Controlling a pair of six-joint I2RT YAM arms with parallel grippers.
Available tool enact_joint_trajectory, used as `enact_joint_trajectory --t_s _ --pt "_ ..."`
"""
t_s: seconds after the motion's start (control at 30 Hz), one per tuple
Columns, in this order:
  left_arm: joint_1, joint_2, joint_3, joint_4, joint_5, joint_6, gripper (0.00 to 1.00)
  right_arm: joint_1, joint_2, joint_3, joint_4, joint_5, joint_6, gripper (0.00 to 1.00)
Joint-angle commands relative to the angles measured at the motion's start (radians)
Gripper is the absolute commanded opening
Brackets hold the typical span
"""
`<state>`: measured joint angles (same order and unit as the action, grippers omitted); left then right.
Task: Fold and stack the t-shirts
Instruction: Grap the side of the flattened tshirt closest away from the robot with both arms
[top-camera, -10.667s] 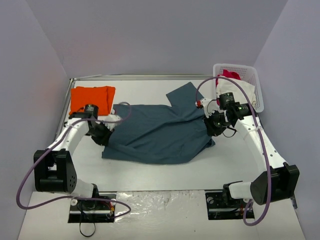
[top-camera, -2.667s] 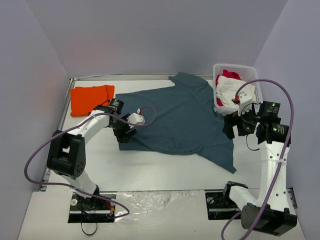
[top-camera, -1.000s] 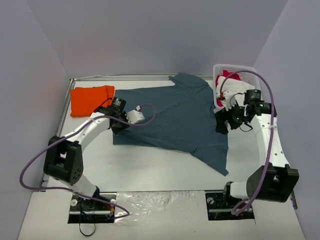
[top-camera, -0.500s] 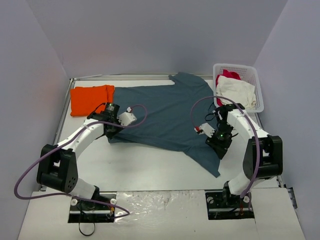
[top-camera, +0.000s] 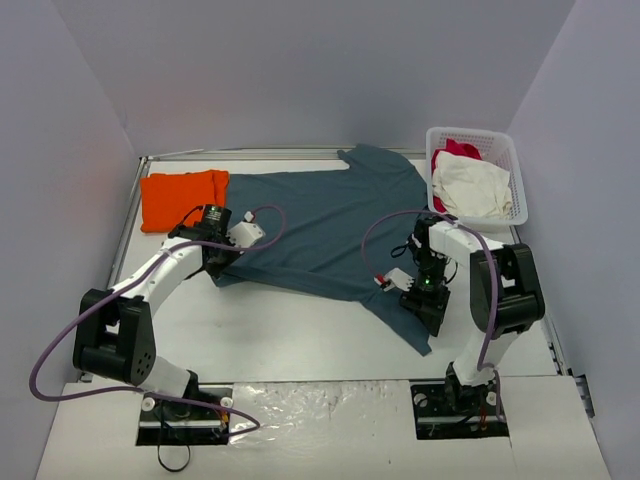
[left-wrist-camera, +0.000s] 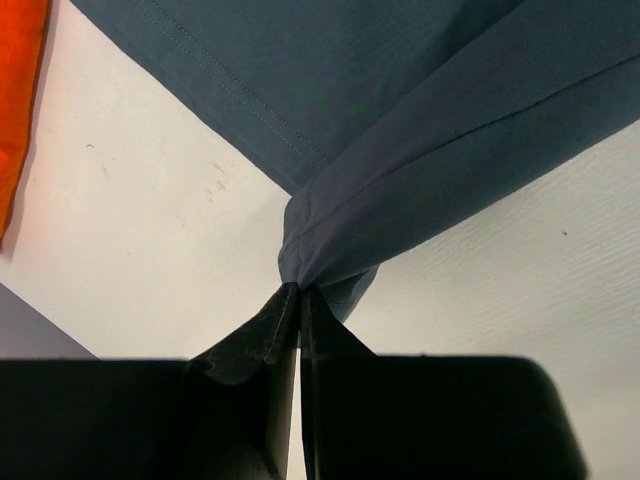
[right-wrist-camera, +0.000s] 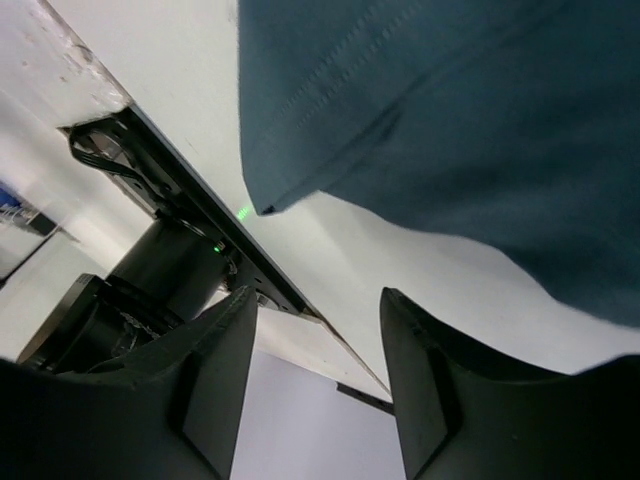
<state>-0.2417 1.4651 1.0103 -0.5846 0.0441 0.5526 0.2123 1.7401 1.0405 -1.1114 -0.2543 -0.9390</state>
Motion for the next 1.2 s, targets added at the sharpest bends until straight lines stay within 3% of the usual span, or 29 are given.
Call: enact_joint_trajectory --t_s 0.0,0.4,0.8,1.03,1.1,1.13,1.17 --pt "0.005 -0.023 0.008 0.005 -0.015 -0.014 0.02 0.048 0.048 -0.007 -0.074 -0.063 0.015 0.5" --pt "0.004 -0.023 0.001 0.012 0.011 -0.014 0.02 0.141 0.14 -0.014 -0.056 -0.134 0.043 0.56" --pt "0.004 -0.029 -0.009 0.017 0.033 -0.013 0.02 0.147 0.185 -0.03 0.041 -0.077 0.105 0.53" --pt "0.004 -0.026 -0.007 0.012 0.043 -0.011 0.02 0.16 0.197 -0.03 0.071 -0.056 0.147 0.4" --pt "0.004 -0.029 -0.006 0.011 0.049 -0.013 0.02 0.165 0.203 -0.03 0.082 -0.06 0.157 0.31" --pt "0.004 -0.031 -0.009 0.012 0.051 -0.011 0.02 0.171 0.206 -0.031 0.088 -0.06 0.16 0.1" --pt "0.004 -0.035 -0.009 0.011 0.056 -0.011 0.02 0.174 0.213 -0.03 0.09 -0.059 0.164 0.0"
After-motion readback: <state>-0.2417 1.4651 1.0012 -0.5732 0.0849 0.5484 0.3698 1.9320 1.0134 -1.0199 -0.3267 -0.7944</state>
